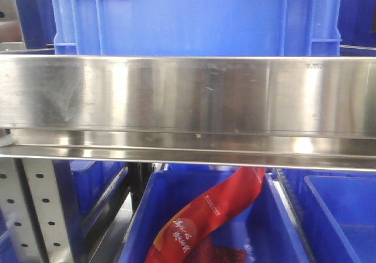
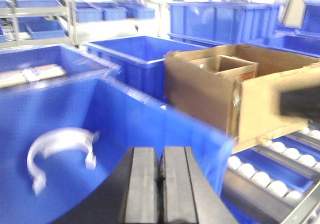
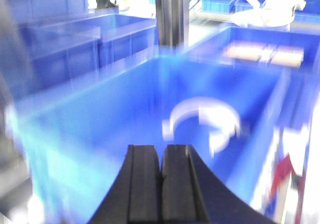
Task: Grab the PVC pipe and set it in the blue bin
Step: 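Raise both empty grippers up out of the blue bins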
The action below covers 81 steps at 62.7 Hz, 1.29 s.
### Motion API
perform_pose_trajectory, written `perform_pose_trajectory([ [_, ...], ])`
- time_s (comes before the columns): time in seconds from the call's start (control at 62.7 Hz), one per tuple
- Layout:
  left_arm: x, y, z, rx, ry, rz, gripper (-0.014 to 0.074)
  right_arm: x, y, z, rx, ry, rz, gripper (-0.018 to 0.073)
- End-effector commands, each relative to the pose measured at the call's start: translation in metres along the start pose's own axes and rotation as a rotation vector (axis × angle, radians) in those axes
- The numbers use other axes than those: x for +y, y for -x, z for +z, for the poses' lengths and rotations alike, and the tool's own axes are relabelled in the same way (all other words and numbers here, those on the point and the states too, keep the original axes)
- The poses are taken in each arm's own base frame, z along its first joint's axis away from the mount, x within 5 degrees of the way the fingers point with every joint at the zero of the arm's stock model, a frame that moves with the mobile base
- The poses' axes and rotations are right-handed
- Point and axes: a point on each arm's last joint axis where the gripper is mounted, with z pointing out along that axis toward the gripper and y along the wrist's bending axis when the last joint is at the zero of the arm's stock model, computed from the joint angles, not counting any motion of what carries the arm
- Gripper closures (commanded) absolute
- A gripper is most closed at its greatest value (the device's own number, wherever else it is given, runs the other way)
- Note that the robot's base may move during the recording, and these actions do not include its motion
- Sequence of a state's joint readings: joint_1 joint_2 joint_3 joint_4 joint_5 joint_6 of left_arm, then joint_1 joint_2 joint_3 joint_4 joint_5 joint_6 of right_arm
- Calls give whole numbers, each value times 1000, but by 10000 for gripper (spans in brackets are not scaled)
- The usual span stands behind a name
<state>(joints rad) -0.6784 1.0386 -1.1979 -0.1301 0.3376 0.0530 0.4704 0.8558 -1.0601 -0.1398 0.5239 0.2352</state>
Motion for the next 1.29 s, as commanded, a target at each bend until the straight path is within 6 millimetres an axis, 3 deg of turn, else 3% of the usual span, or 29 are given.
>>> perform_pose_trajectory([
  [0.0, 3, -21, -11, -63, 11, -44, 708, -3, -31, -7, -9, 11, -12, 727],
  [0.144, 15, -73, -30, -26, 64, -142, 708, -9, -80, -23, 21, 13, -14, 727],
  [0.239, 22, -96, -46, -25, 109, -188, 708, -12, -98, -34, 21, 12, -14, 727],
  [0.351, 25, -113, -65, -33, 136, -191, 708, -14, -105, -44, -6, 15, -12, 727],
  [0.622, 20, -111, -95, -129, 127, -181, 708, -14, -104, -51, -32, 17, -10, 727],
  [1.133, 20, -110, -97, -136, 126, -181, 708, -15, -108, -51, -24, 16, -10, 727],
  [1.277, 20, -110, -97, -136, 126, -181, 708, -17, -117, -67, -56, 13, -8, 727],
])
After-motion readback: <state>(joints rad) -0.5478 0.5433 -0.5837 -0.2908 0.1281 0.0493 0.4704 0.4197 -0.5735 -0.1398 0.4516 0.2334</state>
